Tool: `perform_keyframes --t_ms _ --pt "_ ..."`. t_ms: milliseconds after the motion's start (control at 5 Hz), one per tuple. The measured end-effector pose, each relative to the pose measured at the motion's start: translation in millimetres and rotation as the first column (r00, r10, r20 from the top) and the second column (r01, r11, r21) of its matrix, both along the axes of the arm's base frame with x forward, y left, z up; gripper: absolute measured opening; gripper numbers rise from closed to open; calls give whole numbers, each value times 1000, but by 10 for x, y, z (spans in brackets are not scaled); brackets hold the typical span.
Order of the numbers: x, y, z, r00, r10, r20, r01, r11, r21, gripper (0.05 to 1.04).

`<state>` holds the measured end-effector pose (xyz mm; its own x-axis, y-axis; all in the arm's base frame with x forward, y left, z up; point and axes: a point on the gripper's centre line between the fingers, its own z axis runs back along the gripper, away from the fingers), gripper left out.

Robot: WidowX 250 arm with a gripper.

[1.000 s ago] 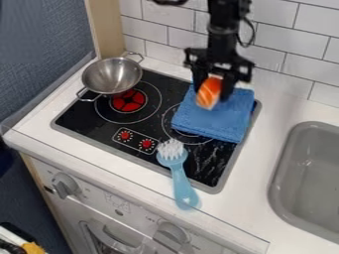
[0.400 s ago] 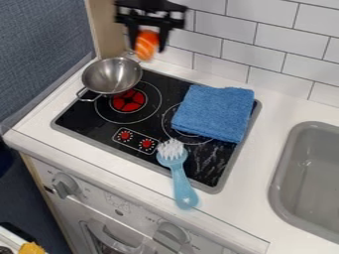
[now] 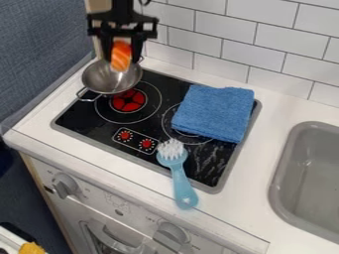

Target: Put the orange salmon in the silver pot

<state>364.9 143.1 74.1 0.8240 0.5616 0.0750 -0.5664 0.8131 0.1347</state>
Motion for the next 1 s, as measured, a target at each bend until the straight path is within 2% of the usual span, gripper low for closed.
perform_keyframes --t_ms 200,400,600,800,1000 --pt "88 94 -139 1000 13 25 -13 1000 9 595" --pt "101 110 -271 1000 11 10 -11 1000 12 595" --pt "121 144 -295 1000 23 20 -24 999 35 595" --pt "99 159 -349 999 34 5 -34 999 40 594" --pt "79 155 -373 997 75 11 -76 997 17 645"
